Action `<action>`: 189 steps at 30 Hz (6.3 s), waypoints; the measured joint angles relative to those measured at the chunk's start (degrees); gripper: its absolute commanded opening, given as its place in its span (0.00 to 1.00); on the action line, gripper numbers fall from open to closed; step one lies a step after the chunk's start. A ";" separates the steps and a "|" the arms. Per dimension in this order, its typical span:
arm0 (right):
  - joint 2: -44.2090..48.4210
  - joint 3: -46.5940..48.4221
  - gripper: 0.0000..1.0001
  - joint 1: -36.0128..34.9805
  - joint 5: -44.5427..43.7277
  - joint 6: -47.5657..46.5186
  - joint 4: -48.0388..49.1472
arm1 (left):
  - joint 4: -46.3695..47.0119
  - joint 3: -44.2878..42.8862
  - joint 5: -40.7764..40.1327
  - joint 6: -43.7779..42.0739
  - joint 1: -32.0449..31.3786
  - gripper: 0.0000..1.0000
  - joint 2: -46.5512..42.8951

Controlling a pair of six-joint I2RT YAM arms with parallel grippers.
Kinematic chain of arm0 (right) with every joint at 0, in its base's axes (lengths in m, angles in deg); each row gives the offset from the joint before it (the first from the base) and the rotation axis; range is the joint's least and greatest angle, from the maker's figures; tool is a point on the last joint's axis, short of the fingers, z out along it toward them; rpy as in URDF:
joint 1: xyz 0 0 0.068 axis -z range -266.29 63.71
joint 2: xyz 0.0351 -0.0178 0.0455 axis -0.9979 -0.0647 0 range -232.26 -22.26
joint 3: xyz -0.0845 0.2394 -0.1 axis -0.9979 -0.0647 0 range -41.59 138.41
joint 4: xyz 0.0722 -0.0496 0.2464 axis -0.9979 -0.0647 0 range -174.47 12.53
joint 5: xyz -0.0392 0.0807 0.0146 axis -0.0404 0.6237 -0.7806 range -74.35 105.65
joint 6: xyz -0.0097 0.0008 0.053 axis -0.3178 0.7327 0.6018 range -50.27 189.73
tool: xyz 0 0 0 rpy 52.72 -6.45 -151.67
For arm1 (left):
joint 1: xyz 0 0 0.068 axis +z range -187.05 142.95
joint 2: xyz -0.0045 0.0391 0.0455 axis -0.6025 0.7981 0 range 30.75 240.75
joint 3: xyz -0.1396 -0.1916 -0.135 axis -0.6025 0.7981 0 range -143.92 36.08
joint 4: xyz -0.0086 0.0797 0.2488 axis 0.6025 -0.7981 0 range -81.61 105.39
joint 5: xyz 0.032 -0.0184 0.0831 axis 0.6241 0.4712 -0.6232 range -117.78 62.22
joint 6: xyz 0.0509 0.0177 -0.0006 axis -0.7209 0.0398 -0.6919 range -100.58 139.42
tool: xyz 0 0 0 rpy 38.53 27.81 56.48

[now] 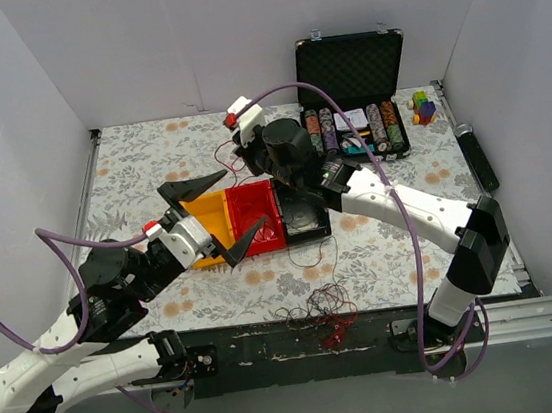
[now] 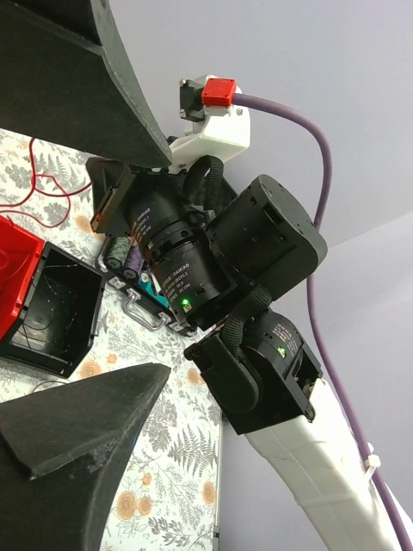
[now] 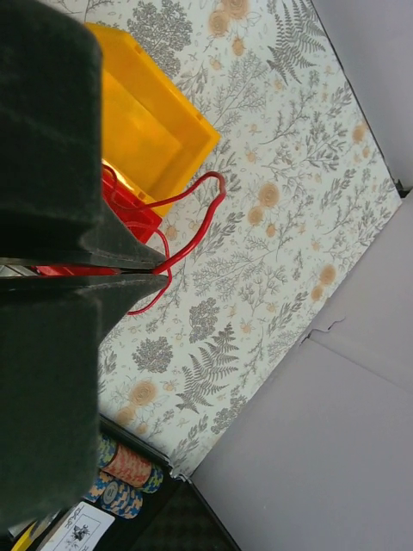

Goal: Untangle the cables
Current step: Place the cable in the bin, then untie the cable.

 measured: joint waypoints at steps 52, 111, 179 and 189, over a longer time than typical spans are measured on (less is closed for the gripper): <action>-19.54 -2.47 0.01 5.09 7.45 19.04 -6.36 | 0.83 0.46 1.90 -0.02 1.97 0.98 -0.39; 52.98 -40.22 0.59 5.68 -13.09 47.39 -35.69 | 18.21 15.47 30.34 -23.78 4.28 0.98 45.11; 61.05 -37.83 0.77 5.73 10.73 32.85 -7.98 | 36.33 -2.27 20.46 -36.50 2.23 0.04 25.51; 59.91 -37.83 0.76 5.73 15.78 32.76 -2.91 | 36.06 -11.76 14.36 -35.41 2.21 0.00 27.93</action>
